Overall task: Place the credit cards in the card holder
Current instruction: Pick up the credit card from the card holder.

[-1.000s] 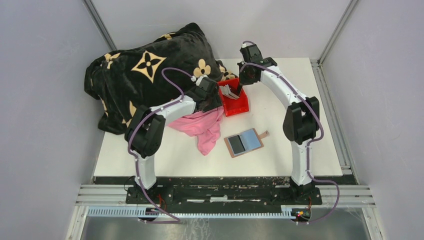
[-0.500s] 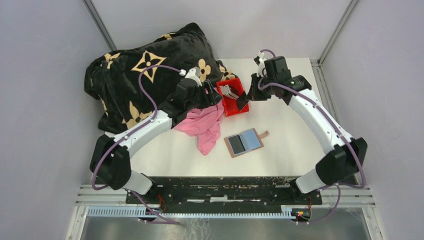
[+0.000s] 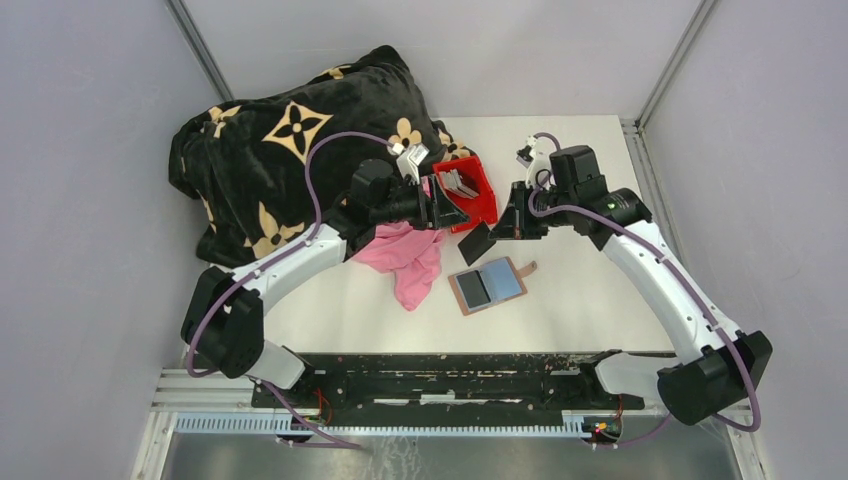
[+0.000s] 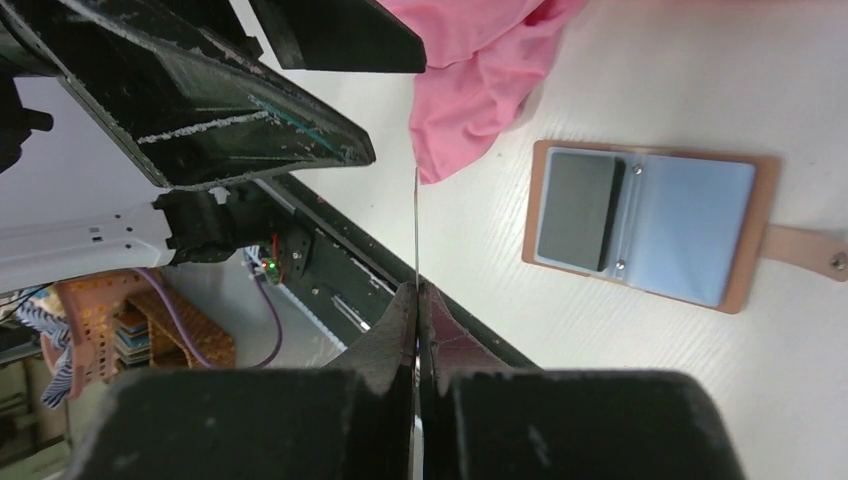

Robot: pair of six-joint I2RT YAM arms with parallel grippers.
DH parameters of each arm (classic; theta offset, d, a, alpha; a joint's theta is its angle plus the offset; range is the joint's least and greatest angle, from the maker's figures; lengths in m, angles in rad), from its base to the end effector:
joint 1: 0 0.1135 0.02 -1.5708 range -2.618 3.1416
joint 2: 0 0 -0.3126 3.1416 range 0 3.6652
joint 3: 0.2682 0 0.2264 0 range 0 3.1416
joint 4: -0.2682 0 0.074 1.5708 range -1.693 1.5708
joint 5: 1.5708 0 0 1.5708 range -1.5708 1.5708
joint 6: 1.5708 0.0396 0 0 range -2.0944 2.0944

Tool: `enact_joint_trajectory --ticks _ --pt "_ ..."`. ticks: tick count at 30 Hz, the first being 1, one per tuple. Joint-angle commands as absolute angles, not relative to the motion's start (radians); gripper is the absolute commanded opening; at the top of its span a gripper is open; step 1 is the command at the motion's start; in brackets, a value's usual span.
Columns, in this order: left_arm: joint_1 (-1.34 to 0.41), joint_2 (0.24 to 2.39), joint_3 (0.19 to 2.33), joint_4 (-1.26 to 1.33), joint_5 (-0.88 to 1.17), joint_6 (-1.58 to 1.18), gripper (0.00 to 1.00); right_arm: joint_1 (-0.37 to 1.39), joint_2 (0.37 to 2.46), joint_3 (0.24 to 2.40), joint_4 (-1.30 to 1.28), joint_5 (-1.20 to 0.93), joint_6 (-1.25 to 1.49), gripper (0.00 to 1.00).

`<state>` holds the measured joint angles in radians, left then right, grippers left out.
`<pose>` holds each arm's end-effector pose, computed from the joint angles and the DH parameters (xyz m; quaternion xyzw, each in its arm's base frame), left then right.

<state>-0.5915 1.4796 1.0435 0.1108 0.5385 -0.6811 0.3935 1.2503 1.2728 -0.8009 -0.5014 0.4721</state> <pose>0.2519 -0.1937 0.3525 0.1199 0.7892 -0.5079 0.3238 0.1920 0.1003 0.3987 -0.0605 0.8968 0.3646 0.2434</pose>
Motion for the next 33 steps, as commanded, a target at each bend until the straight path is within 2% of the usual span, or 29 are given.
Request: enact_joint_trajectory --ticks 1,20,24,29,33 --pt "-0.595 1.483 1.026 0.176 0.699 -0.635 0.66 0.396 1.232 1.251 -0.723 -0.604 0.523 0.01" --pt "-0.583 1.445 0.921 0.258 0.816 -0.666 0.58 0.359 1.307 1.172 -0.538 -0.756 0.665 0.01" --pt "-0.57 1.452 0.903 0.295 0.867 -0.691 0.47 0.345 1.33 1.16 -0.504 -0.79 0.691 0.01" --pt "-0.554 1.451 0.885 0.318 0.896 -0.704 0.26 0.328 1.353 1.149 -0.491 -0.801 0.696 0.01" --pt "-0.543 1.458 0.868 0.362 0.925 -0.737 0.04 0.321 1.369 1.139 -0.464 -0.817 0.716 0.01"
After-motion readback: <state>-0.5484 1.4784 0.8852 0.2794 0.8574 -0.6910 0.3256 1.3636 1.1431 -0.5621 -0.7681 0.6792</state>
